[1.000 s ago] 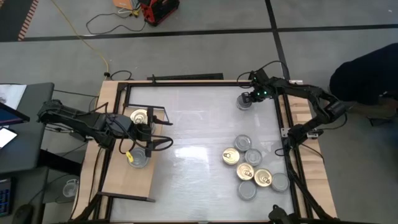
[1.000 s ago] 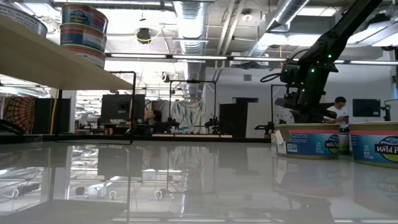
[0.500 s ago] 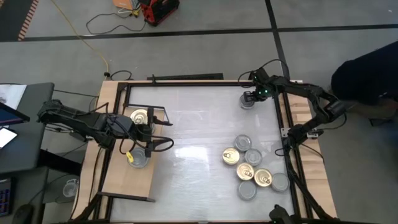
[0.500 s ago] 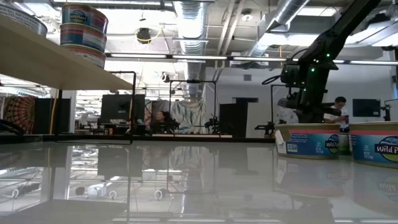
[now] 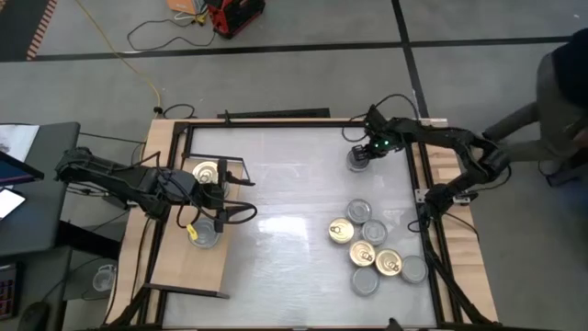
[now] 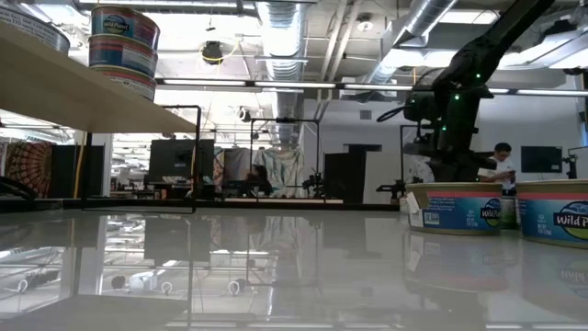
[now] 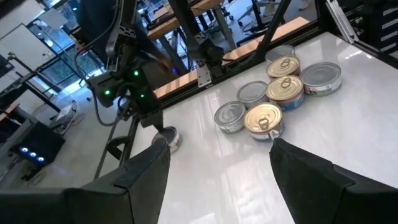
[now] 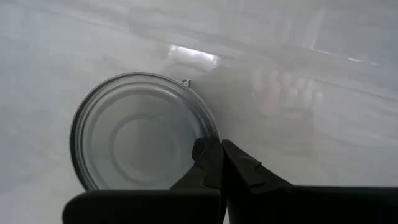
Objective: Stack canned seafood by type on shelf
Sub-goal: Stack the green tuna can on top of the green tuna can on the shelf
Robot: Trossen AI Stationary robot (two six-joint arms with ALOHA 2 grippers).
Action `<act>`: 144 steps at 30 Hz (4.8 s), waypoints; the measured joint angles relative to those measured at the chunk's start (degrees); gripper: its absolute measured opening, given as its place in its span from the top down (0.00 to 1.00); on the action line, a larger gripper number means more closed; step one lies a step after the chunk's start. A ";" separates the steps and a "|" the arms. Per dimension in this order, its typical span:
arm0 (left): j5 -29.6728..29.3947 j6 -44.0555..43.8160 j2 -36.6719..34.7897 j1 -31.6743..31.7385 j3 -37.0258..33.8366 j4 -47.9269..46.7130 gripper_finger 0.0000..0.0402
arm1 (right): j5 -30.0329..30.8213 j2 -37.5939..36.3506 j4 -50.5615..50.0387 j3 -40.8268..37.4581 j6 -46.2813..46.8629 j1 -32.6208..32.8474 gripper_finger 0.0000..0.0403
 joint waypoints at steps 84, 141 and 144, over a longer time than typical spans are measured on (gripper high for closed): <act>-1.25 -2.38 -0.02 -0.01 0.00 -2.71 0.35 | 36.43 18.42 1.72 9.47 -19.78 53.20 0.88; -3.21 -4.43 -1.02 -0.01 4.59 -13.81 0.34 | 13.24 23.06 -29.87 40.83 -64.86 43.46 0.20; -3.30 -4.32 -1.02 -0.01 4.59 -13.81 0.34 | 13.71 23.42 -30.38 40.81 -70.62 44.50 0.21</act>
